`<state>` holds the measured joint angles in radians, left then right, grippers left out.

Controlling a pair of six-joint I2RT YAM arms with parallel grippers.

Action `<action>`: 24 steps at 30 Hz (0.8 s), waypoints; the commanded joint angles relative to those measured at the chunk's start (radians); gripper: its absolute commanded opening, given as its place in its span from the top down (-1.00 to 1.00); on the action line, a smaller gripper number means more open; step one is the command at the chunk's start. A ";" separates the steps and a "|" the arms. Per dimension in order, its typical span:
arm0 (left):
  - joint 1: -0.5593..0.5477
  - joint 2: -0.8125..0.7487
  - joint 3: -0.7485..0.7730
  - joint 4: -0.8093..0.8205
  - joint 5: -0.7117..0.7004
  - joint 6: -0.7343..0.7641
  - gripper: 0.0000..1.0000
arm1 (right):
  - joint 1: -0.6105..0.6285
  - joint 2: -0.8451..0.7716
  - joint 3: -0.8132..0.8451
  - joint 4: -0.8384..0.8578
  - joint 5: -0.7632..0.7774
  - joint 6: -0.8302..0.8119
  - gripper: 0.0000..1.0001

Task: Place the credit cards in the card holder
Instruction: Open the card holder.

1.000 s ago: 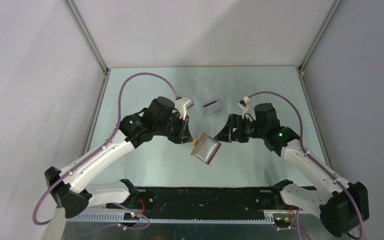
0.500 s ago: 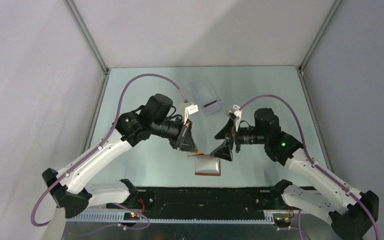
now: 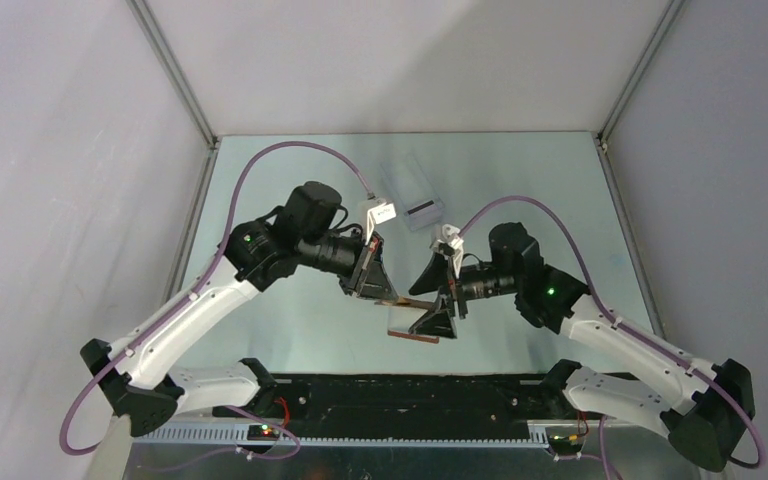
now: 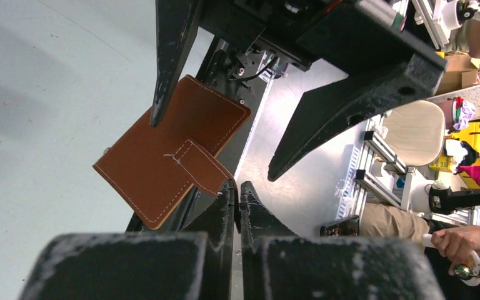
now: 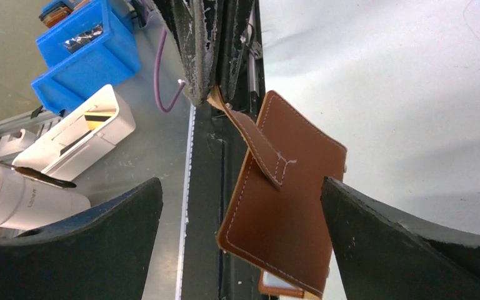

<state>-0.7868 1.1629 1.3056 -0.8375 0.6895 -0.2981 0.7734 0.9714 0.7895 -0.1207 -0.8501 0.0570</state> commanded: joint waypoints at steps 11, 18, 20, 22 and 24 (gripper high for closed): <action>0.001 -0.026 0.090 0.015 0.050 -0.032 1.00 | 0.208 0.051 0.034 0.035 0.579 -0.031 -0.06; 0.007 -0.067 0.067 0.014 -0.062 -0.053 0.03 | 0.161 0.019 0.039 0.046 0.603 0.090 1.00; 0.017 -0.093 0.029 0.015 -0.129 -0.069 -0.43 | 0.122 0.000 0.039 0.041 0.581 0.148 1.00; 0.031 -0.120 -0.005 0.018 -0.180 -0.084 -0.64 | 0.081 -0.016 0.039 0.038 0.544 0.192 1.00; 0.055 -0.150 -0.035 0.028 -0.204 -0.101 -0.74 | 0.036 -0.031 0.039 0.029 0.512 0.237 1.00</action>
<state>-0.7670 1.0767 1.3140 -0.8326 0.5777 -0.3595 0.8745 0.9936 0.7921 -0.1108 -0.2996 0.1776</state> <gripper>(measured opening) 0.839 0.022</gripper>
